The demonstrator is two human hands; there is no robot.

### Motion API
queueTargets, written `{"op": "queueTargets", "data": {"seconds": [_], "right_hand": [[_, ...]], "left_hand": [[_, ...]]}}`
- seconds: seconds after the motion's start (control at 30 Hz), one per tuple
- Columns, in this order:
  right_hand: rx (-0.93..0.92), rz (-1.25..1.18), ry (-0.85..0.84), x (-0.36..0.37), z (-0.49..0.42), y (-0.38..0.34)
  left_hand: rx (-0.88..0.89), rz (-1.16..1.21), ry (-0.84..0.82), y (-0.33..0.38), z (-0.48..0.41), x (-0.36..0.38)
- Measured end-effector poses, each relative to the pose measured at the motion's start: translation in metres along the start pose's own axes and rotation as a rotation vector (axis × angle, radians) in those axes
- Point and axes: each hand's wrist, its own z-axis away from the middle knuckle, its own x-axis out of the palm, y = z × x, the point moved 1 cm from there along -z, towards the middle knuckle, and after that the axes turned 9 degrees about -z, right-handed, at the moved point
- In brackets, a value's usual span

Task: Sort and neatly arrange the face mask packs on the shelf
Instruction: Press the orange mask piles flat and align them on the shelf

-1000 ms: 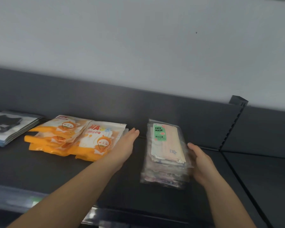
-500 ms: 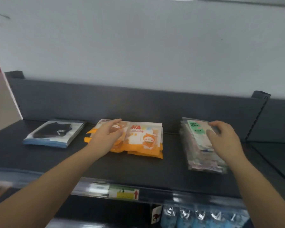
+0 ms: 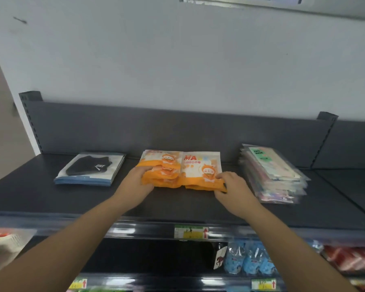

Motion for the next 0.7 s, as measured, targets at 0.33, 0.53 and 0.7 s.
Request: {"op": "queueTargets", "data": {"seconds": [0.33, 0.53, 0.7], "right_hand": [[-0.044, 0.14, -0.15, 0.03, -0.028, -0.012], [-0.119, 0.363, -0.169, 0.07, -0.057, -0.028], [-0.072, 0.495, -0.182, 0.09, -0.078, -0.015]], "left_hand": [[0.11, -0.316, 0.056, -0.002, -0.032, 0.002], [0.305, -0.756, 0.002, 0.008, -0.057, 0.02], [0.322, -0.935, -0.091, -0.005, -0.069, 0.043]]}}
